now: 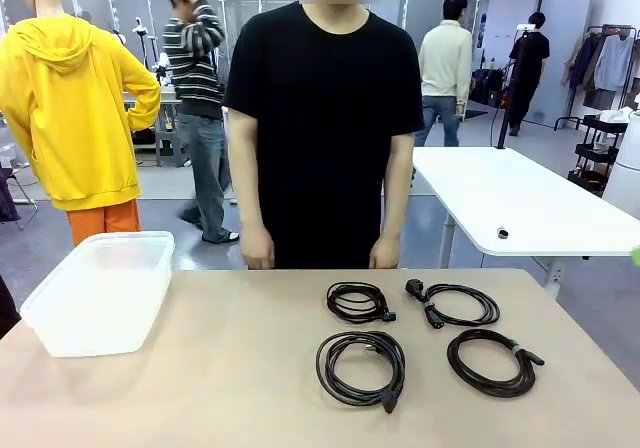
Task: Organize and store the cables.
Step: Place the Power Cable into the Organizing box.
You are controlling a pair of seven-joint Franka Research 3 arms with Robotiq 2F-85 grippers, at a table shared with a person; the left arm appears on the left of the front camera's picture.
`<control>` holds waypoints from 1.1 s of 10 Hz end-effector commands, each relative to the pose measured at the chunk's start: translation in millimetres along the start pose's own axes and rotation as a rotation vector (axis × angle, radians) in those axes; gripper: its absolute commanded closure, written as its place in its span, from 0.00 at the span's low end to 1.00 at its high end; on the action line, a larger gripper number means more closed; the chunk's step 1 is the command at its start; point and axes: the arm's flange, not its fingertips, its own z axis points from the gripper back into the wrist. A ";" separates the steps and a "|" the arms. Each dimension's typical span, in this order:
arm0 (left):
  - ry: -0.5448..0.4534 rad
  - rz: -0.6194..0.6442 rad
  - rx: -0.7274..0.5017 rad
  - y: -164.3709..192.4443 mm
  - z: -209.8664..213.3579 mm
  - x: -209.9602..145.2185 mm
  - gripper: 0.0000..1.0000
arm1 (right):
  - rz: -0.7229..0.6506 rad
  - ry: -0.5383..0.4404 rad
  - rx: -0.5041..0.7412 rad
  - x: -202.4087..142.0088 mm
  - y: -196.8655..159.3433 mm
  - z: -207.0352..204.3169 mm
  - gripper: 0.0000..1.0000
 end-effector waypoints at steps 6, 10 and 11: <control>-0.016 0.044 0.012 9.7 6.9 -11.3 0.00 | -0.030 -0.026 -0.001 -9.1 -6.8 9.1 0.00; -0.016 0.044 0.012 9.7 6.9 -11.3 0.00 | -0.030 -0.026 -0.001 -9.1 -6.8 9.1 0.00; -0.016 0.044 0.012 9.7 6.9 -11.3 0.00 | -0.030 -0.026 -0.001 -9.1 -6.8 9.1 0.00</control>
